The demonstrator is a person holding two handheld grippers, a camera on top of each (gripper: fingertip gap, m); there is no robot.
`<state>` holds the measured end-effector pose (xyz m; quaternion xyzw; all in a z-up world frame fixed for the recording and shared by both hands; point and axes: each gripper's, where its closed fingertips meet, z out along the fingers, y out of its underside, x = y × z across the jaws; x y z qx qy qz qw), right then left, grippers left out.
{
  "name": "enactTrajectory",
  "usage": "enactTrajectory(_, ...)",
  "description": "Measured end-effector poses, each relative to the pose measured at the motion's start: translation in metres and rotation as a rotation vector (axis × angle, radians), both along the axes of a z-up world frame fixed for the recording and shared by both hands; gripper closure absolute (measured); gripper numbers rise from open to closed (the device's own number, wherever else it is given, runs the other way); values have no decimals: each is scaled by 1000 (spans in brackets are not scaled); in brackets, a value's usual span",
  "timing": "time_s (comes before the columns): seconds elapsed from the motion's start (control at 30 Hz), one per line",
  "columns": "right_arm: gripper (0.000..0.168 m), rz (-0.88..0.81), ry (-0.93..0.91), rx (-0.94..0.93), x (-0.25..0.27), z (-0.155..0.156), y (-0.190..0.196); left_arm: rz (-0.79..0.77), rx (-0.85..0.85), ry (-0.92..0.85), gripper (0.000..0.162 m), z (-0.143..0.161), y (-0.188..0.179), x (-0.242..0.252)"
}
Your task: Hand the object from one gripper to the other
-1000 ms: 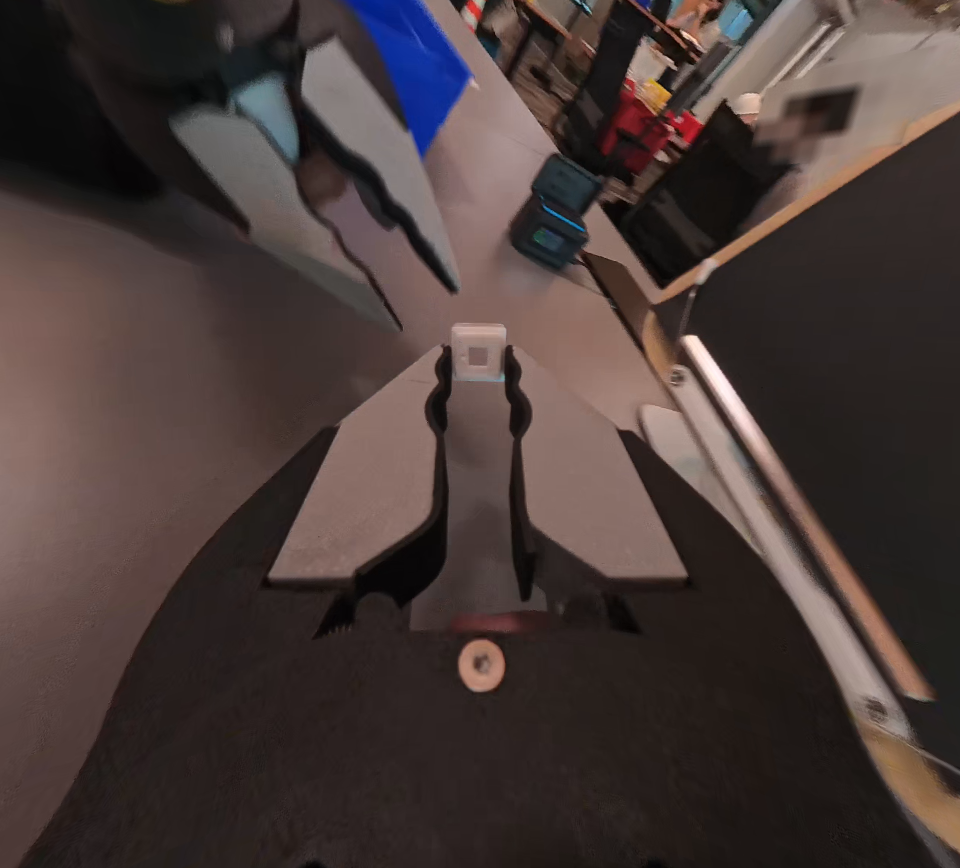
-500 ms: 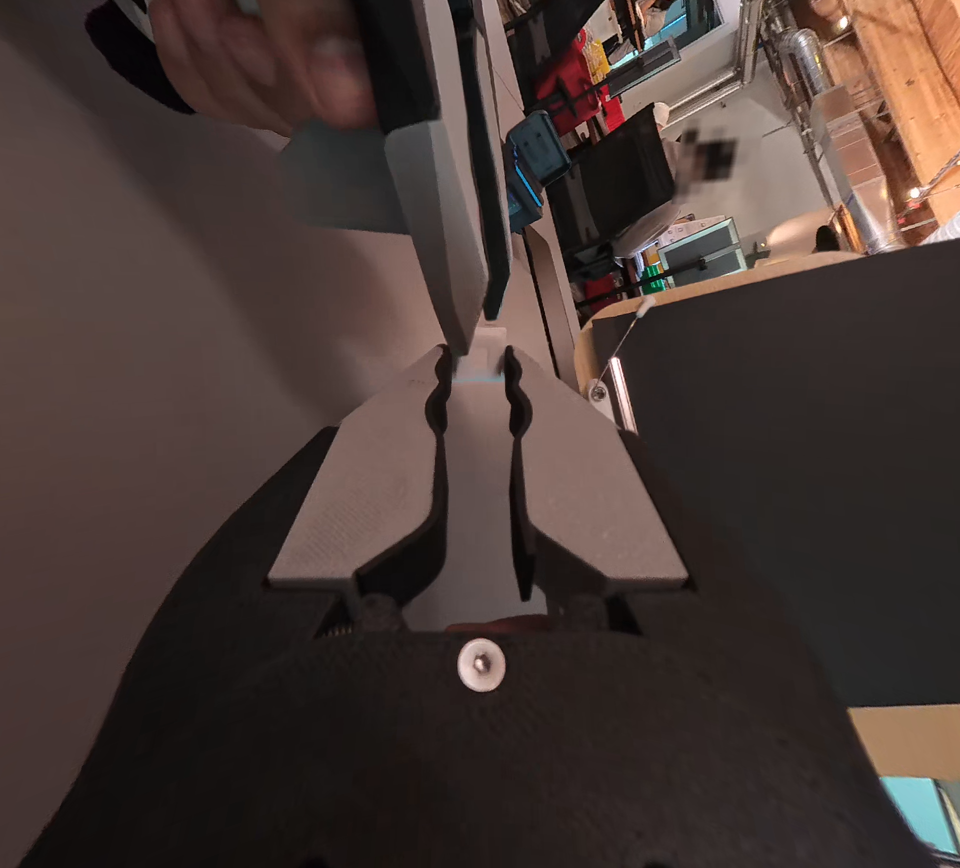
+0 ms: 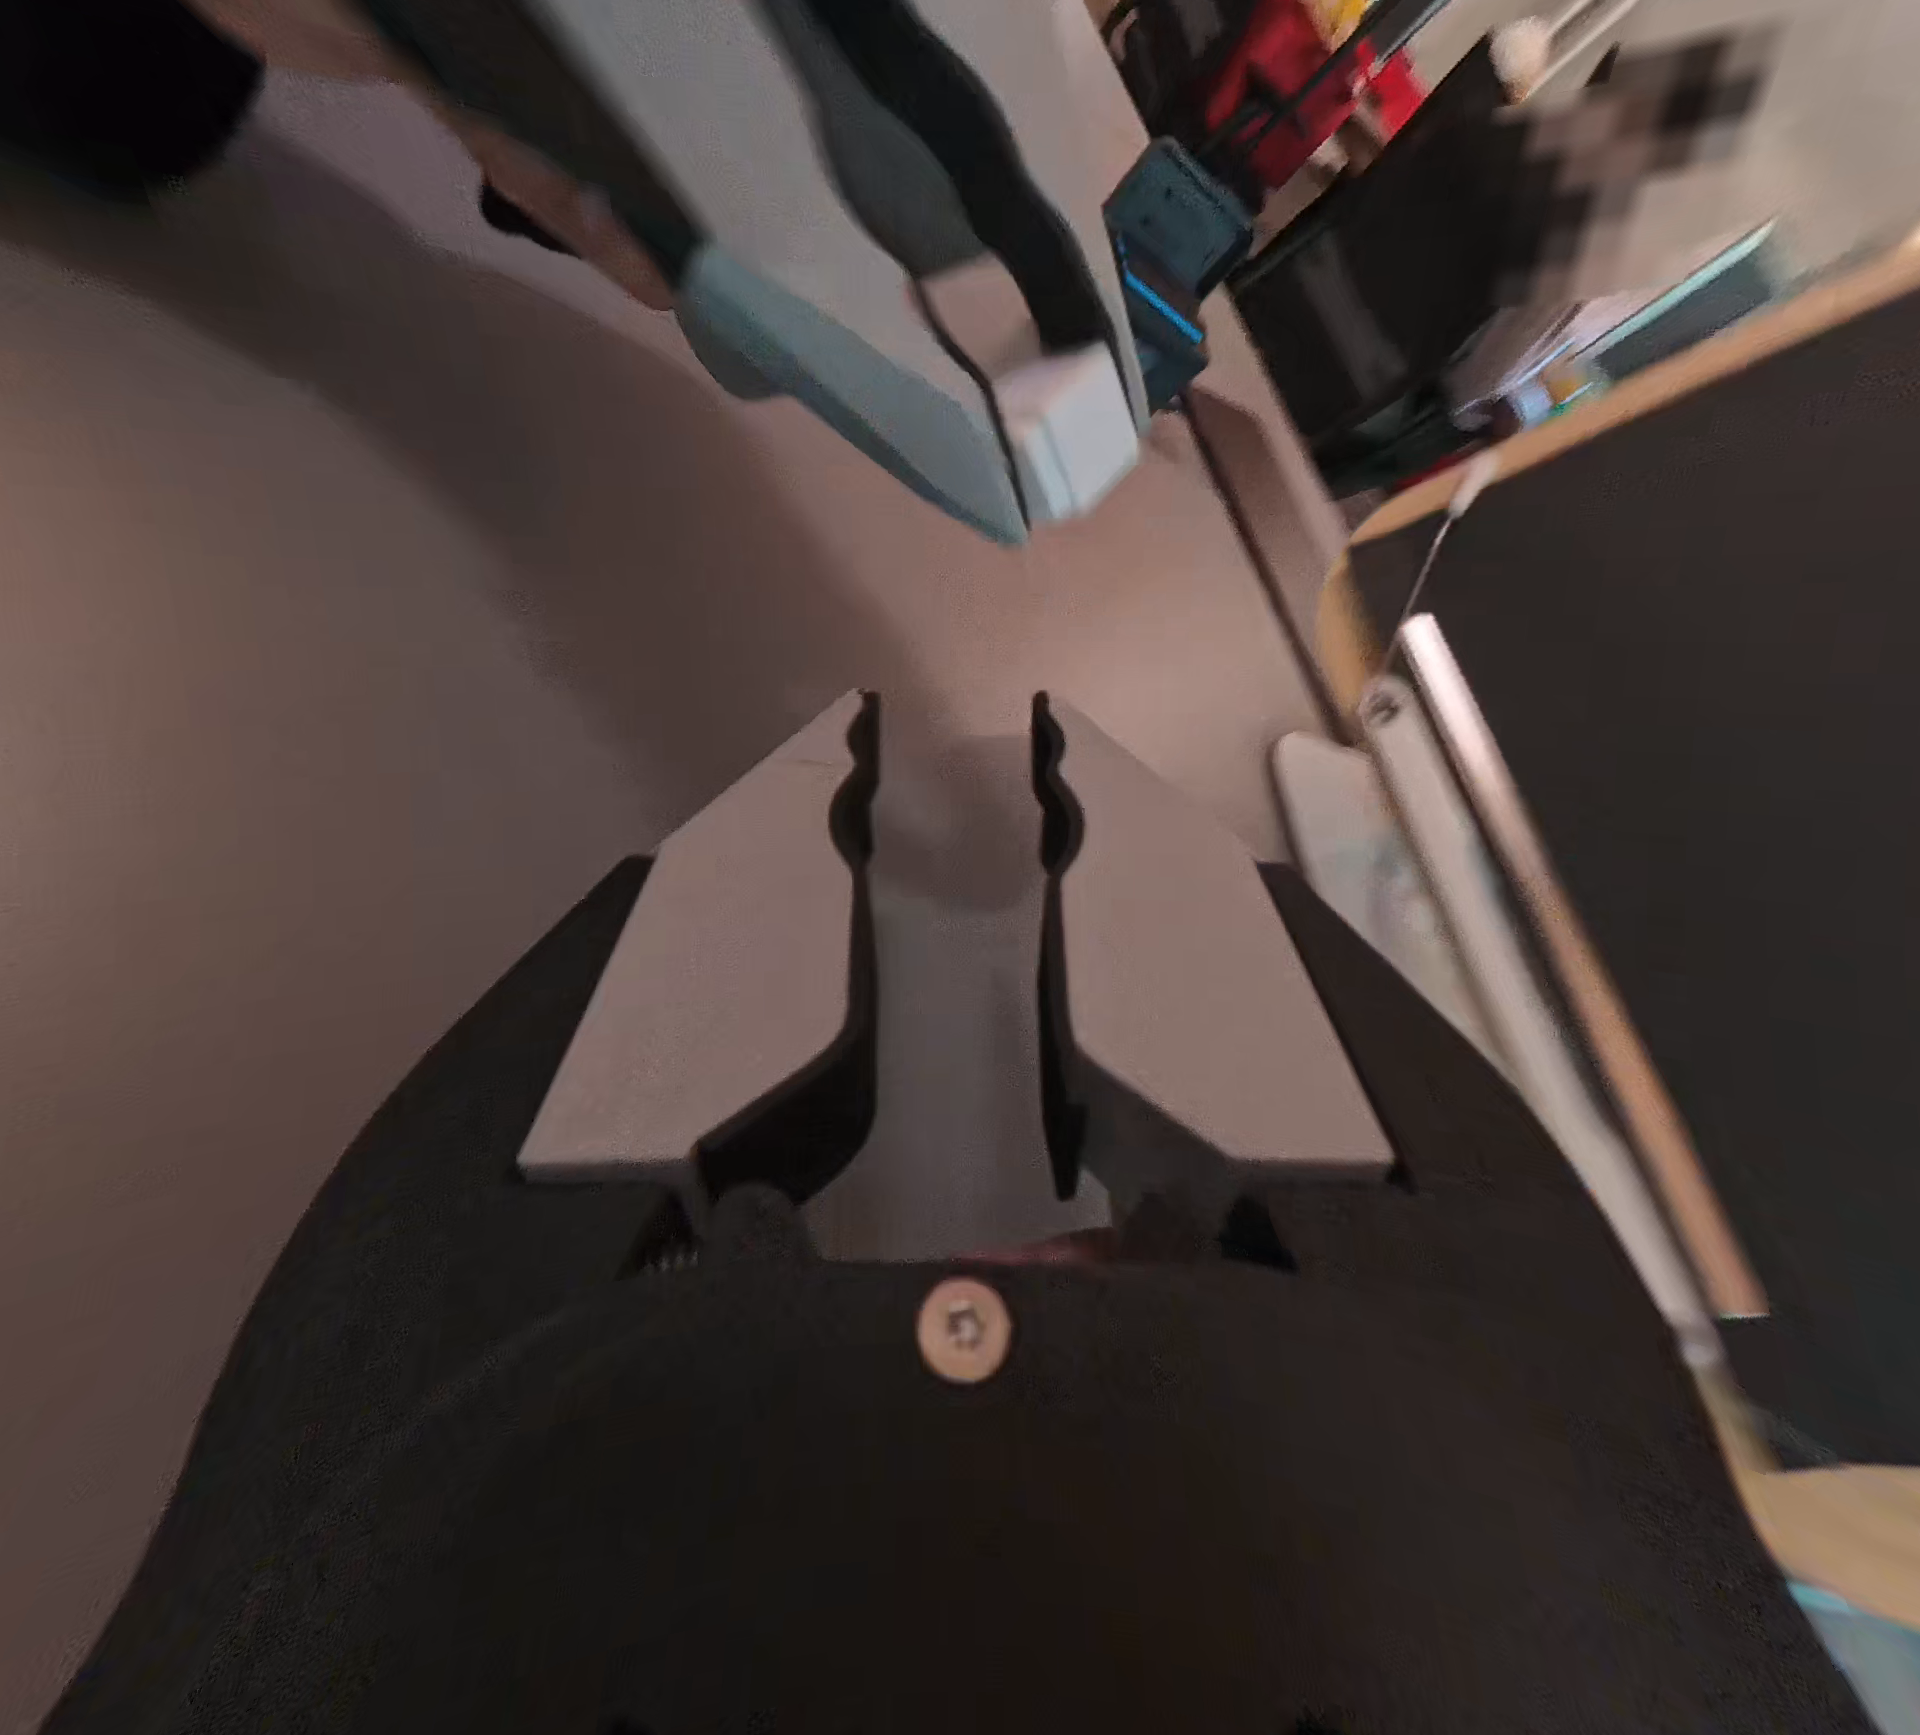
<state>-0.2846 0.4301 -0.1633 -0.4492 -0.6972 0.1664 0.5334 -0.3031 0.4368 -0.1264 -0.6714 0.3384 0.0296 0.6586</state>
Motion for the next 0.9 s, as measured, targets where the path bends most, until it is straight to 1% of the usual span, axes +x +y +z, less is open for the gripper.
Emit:
enactTrajectory(0.03,139,10,19,-126,2,1,1,4,104,114,137,7,-4,2)
enactTrajectory(0.1,137,87,74,-404,5,9,-8,-30,292,307,137,15,-16,14)
enactTrajectory(0.17,130,161,156,-633,8,25,-15,-74,385,454,137,11,-24,27)
enactTrajectory(0.27,132,314,232,-895,16,46,-29,-107,464,511,137,12,-30,36)
enactTrajectory(0.33,132,374,249,-1008,19,54,-33,-111,487,516,137,14,-32,37)
enactTrajectory(0.4,132,400,260,-1037,19,56,-35,-125,508,505,137,17,-35,39)
enactTrajectory(0.53,132,473,215,-1094,14,52,-52,-178,547,461,137,23,-45,55)
enactTrajectory(0.6,145,547,208,-1157,16,55,-62,-196,548,452,137,22,-48,59)
enactTrajectory(0.67,145,551,221,-1158,15,56,-61,-181,538,440,137,23,-46,57)
enactTrajectory(0.77,145,502,248,-1121,12,54,-52,-130,450,376,136,18,-38,50)
enactTrajectory(0.83,145,440,290,-1063,12,56,-38,-123,337,332,111,7,-30,43)
enactTrajectory(0.87,144,370,309,-1003,12,55,-27,-116,289,314,109,3,-27,39)
enactTrajectory(0.9,144,263,311,-888,11,49,-12,-116,248,283,113,1,-25,35)
